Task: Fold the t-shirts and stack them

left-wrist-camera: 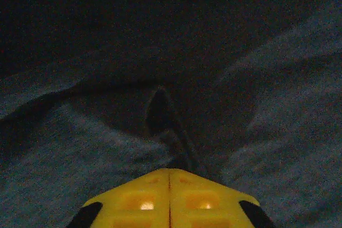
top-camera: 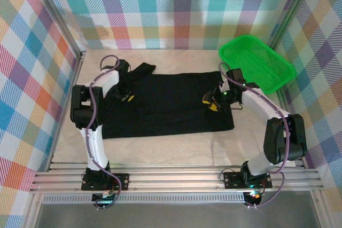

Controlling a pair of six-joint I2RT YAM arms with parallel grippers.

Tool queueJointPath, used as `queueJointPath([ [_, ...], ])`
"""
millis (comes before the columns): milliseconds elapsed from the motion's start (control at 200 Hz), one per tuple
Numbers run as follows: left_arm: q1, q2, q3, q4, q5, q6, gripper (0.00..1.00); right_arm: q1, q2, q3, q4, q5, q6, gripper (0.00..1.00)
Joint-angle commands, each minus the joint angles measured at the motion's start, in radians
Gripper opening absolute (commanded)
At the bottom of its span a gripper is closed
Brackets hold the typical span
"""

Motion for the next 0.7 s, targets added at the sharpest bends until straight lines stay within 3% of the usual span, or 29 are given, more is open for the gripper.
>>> queueJointPath([
  [0, 0.011, -0.206, -0.066, -0.058, -0.047, 0.019, 0.11, -0.015, 0.018, -0.002, -0.070, 0.076, 0.002, 0.42],
  [125, 0.027, -0.359, -0.271, -0.021, 0.007, -0.019, 0.09, -0.014, 0.080, 0.013, -0.102, 0.120, -0.003, 0.39],
  [280, 0.060, -0.375, -0.486, 0.059, 0.101, -0.068, 0.04, 0.008, 0.202, 0.054, -0.158, 0.160, -0.016, 0.35],
  [475, 0.140, -0.360, -0.584, 0.052, 0.032, -0.063, 0.03, 0.075, 0.285, 0.072, -0.241, 0.228, -0.020, 0.35],
  [695, 0.240, -0.420, -0.624, -0.030, -0.050, 0.011, 0.03, 0.147, 0.207, -0.045, -0.258, 0.232, 0.038, 0.36],
])
